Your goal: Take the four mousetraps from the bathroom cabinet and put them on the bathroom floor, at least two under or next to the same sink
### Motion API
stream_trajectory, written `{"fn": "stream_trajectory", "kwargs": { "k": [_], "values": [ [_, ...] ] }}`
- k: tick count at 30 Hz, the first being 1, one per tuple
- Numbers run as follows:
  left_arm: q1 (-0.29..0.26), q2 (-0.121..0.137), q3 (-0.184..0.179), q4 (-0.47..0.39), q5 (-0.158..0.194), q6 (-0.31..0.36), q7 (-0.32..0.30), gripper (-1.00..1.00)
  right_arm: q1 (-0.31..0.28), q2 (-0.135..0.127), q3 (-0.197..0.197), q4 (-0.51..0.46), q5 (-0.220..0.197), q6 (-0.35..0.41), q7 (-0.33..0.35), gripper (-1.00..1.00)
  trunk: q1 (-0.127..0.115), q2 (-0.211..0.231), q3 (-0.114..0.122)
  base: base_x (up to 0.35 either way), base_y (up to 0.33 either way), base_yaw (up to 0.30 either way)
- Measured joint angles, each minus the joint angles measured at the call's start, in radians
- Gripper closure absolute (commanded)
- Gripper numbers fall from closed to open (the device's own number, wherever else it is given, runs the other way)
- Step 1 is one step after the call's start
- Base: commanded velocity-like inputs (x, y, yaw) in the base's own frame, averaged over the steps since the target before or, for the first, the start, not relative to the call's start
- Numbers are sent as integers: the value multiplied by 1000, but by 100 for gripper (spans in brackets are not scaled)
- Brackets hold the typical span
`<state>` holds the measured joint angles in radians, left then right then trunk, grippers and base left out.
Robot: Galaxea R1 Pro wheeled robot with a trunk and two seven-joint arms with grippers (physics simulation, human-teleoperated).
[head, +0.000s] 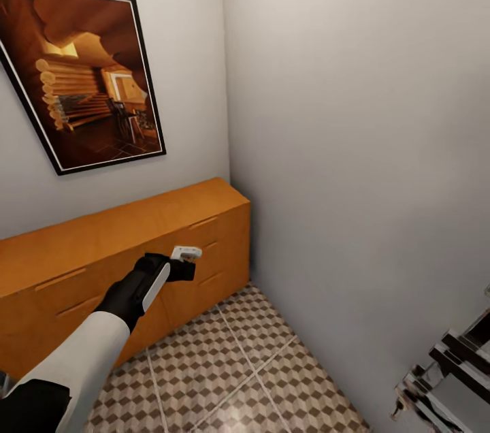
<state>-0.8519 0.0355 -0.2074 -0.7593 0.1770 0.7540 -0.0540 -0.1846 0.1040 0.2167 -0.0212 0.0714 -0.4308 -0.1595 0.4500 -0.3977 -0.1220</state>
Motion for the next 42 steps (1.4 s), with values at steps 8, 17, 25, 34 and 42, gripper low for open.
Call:
{"fn": "stream_trajectory", "kwargs": {
  "k": [8,17,25,34,42],
  "values": [
    [1,0,0,59,-1,-6,-2,100,0,0,0,0,0,0,0,100,0,0,0,-306,-117,0],
    [28,-4,-94,332,-3,-311,-1,100,0,1,0,-3,0,-2,0,100,-1,0,0,-55,-40,0],
    [111,-10,-123,663,-2,-680,1,100,0,-5,-3,-12,0,-6,-1,100,-1,0,0,-2,-1,0],
    [310,8,-123,714,-1,-740,2,100,0,-10,-3,-146,5,0,-27,100,-1,0,0,0,0,0],
    [419,38,-119,713,6,-769,3,100,0,-23,-4,-269,6,9,-67,100,-1,0,0,0,0,0]
  ]
}}
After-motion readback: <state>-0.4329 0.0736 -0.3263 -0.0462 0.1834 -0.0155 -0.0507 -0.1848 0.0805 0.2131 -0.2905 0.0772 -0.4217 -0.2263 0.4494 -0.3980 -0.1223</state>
